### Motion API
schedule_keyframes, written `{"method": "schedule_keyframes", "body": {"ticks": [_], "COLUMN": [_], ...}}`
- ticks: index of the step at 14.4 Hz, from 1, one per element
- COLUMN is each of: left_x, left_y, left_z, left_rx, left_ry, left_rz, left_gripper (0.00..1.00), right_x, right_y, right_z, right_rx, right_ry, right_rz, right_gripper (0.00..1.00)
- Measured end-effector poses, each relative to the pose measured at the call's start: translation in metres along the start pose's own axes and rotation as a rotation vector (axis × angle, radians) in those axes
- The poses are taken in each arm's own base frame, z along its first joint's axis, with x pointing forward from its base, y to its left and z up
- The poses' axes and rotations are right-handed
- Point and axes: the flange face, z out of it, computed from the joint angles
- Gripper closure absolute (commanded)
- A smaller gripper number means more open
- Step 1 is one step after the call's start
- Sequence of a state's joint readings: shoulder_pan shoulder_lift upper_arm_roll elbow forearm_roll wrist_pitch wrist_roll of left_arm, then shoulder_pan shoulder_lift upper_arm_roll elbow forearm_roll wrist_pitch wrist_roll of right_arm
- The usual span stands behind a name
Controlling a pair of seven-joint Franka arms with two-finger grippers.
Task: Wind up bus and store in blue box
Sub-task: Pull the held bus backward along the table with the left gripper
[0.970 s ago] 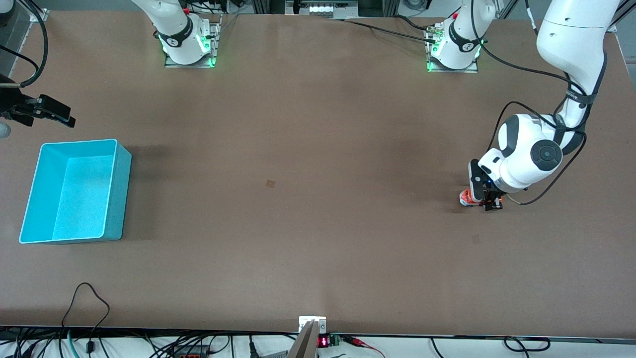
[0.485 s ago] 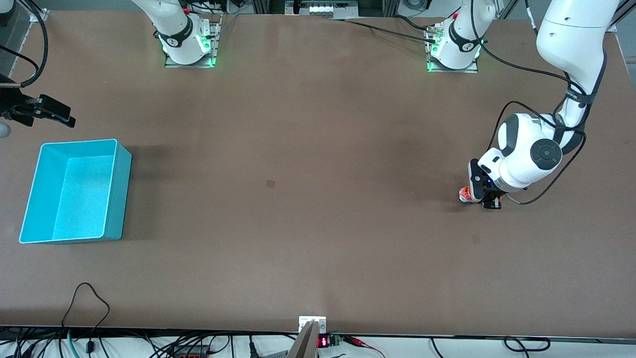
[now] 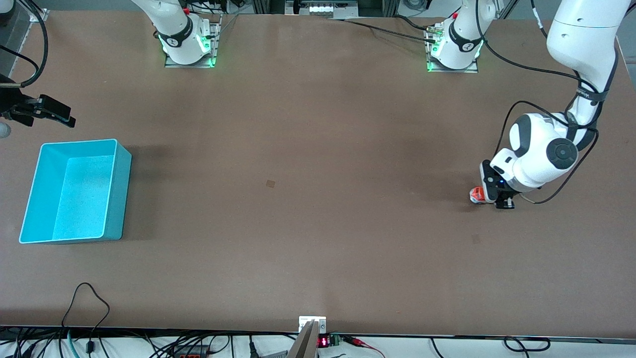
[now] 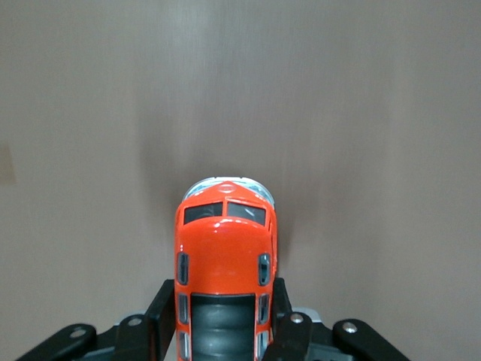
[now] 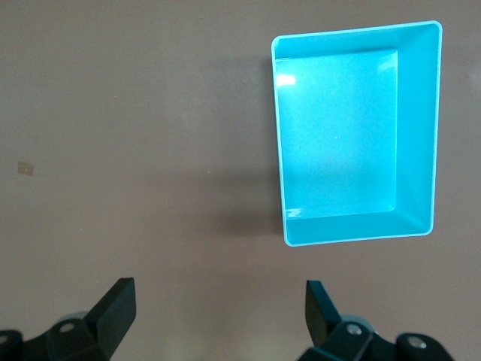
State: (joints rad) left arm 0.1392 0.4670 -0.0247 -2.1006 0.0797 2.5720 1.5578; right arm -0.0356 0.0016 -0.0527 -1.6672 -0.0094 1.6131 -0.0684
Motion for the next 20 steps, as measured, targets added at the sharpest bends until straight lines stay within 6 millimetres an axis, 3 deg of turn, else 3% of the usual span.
{"method": "schedule_keyframes", "body": {"ticks": [6,8,20], "left_x": [-0.111,-0.137,-0.141], "left_y": [0.003,0.004,0.004], "left_z": [0.004,0.005,0.005], "left_rx": [0.02,0.025,0.027], "left_ry": [-0.006,-0.008,-0.007], "left_rz": [0.005,-0.014,-0.045], "left_gripper": [0.71,0.71,0.73], "right_x": [0.0,0.0,0.0], "right_y": [0.0,0.0,0.0], "right_z": [0.0,0.0,0.0], "right_rx": [0.0,0.0,0.0], "right_ry": [0.0,-0.001,-0.001], "right_rz": [-0.001,-0.001,-0.001], "right_gripper": [0.0,0.0,0.0]}}
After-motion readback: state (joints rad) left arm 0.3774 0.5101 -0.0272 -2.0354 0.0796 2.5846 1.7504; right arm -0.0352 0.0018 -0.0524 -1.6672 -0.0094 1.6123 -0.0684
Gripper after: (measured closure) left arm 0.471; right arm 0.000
